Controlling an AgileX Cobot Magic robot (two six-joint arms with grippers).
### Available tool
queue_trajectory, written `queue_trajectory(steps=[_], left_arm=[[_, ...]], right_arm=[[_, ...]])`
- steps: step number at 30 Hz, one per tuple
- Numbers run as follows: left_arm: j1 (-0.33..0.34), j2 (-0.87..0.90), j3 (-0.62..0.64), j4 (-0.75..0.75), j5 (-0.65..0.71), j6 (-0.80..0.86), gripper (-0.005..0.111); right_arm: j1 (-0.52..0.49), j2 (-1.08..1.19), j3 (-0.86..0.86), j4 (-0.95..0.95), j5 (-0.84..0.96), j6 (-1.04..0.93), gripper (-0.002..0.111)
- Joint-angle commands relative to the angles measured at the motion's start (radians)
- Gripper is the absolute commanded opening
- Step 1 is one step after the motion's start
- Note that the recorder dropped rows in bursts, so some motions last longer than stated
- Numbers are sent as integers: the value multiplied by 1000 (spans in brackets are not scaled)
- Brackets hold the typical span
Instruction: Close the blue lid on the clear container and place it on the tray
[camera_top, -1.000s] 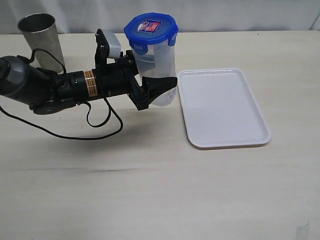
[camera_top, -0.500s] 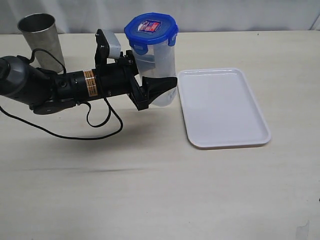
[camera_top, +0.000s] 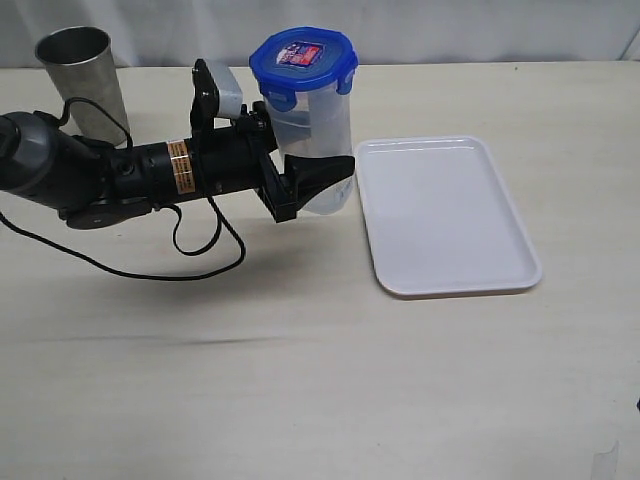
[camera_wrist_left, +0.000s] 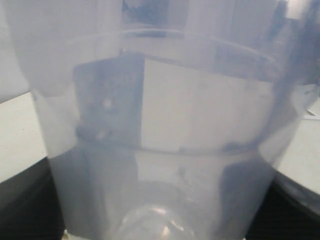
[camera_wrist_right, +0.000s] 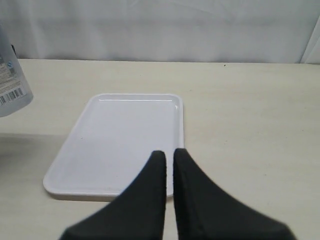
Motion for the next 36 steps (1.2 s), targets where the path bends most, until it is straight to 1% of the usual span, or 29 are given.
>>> queue_trajectory(steps=[1,20,24,29,36], left_arm=[[-2,-15,-5,-11,-41,2,0],[-2,-15,-5,-18,-41,2,0],[-2,-15,-5,-16,-41,2,0],[-2,-15,-5,-11,-41,2,0],[-2,-15,-5,-11,-41,2,0]], right_arm=[[0,-4,2,-7,2,-4,5],[0,-4,2,-7,24,-4,5],[-17,-4,2,-7,24,-4,5],[-78,-4,2,-7,24,-4,5],[-86,-4,2,-7,24,-4,5]])
